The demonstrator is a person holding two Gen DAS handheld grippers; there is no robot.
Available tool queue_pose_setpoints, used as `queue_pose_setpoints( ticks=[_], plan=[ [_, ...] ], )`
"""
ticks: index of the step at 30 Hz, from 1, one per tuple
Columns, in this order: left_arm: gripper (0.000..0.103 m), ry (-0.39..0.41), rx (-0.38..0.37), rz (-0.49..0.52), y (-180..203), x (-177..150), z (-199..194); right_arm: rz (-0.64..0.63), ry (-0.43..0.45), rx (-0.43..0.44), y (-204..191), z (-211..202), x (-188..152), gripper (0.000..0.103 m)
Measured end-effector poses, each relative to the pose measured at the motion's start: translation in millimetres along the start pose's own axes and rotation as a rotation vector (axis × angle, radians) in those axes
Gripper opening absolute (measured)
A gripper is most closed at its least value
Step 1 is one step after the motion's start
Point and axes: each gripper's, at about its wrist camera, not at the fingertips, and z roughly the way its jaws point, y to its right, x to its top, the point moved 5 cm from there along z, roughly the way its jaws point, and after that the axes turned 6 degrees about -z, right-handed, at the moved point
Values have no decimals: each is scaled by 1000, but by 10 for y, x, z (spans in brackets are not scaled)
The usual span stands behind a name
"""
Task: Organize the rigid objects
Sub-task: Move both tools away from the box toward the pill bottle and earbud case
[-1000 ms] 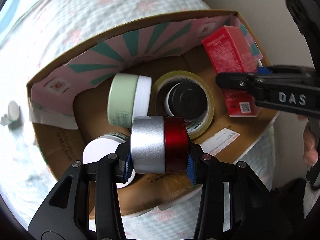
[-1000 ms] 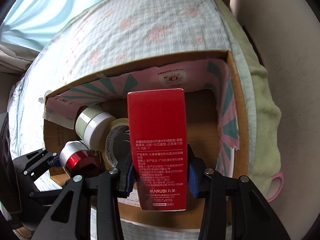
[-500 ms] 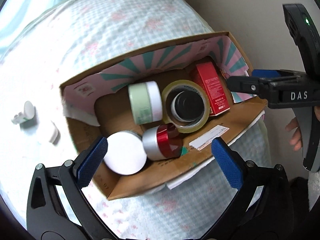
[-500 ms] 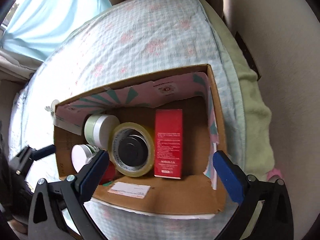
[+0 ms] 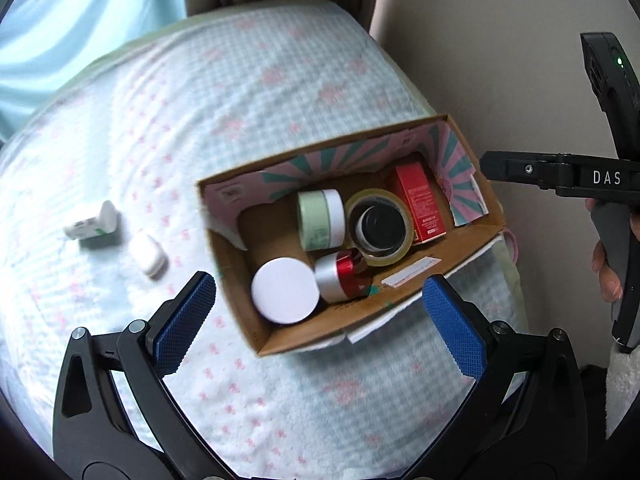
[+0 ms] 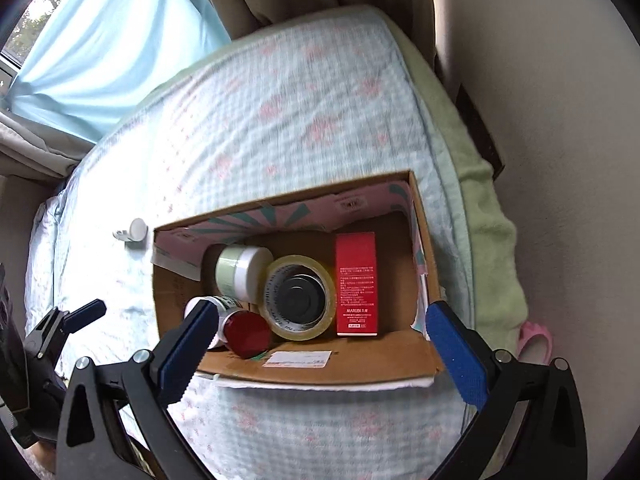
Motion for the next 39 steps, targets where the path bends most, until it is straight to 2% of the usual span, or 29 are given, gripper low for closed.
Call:
queue_pose_setpoints(
  ticks=[5,7,10,14,17,20,26,29,34,39],
  plan=[
    [103,57,0,-42,-241,-130,-417,-27,57,-33,-279,-310,-24,103],
    [103,85,28,-53,-384,-198,-570,-51,78,-52,-420,-428,-30,103],
    [103,113,55,-52,-602,-313,-803,-90,128,-93,-688,-631,-63,103],
    [103,148,50,-78,-961,-478,-1142,-114,161,-121,-1083,-842,-158,103],
    [103,153,93,-60,-1231,-588,-1348,-112,184,-112,-1381,-962,-264,103],
    [103,185,85,-35,-1499,-660,-1565,-117,210,-117,-1728,-1046,-383,103],
    [103,247,23,46,-2039,-674,-1947,-108,239,-135,-2461,-1087,-549,103],
    [103,274,-1,97,-2312,-594,-2067,-114,239,-174,-2769,-1026,-579,103],
    [103,256,-15,245,-2729,-373,-2065,-86,241,-198,-3183,-886,-577,103],
    [103,186,-34,405,-3010,-71,-1793,-109,234,-211,-3491,-675,-506,103]
  ],
)
